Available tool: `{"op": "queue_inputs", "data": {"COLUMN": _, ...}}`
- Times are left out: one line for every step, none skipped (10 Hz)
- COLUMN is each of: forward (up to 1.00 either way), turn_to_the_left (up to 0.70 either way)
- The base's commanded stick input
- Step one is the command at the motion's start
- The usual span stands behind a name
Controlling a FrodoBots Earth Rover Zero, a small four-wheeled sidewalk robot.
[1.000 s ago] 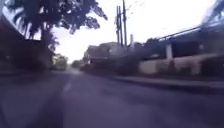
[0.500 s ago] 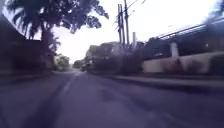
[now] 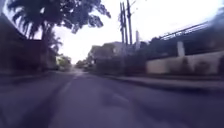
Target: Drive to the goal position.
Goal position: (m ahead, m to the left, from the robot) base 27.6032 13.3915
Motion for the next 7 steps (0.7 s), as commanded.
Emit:
{"op": "queue_inputs", "data": {"forward": 0.7, "turn_to_the_left": 0.0}}
{"op": "queue_inputs", "data": {"forward": 0.7, "turn_to_the_left": 0.0}}
{"op": "queue_inputs", "data": {"forward": 0.7, "turn_to_the_left": 0.0}}
{"op": "queue_inputs", "data": {"forward": 0.7, "turn_to_the_left": 0.0}}
{"op": "queue_inputs", "data": {"forward": 0.7, "turn_to_the_left": 0.0}}
{"op": "queue_inputs", "data": {"forward": 0.7, "turn_to_the_left": 0.0}}
{"op": "queue_inputs", "data": {"forward": 0.7, "turn_to_the_left": 0.0}}
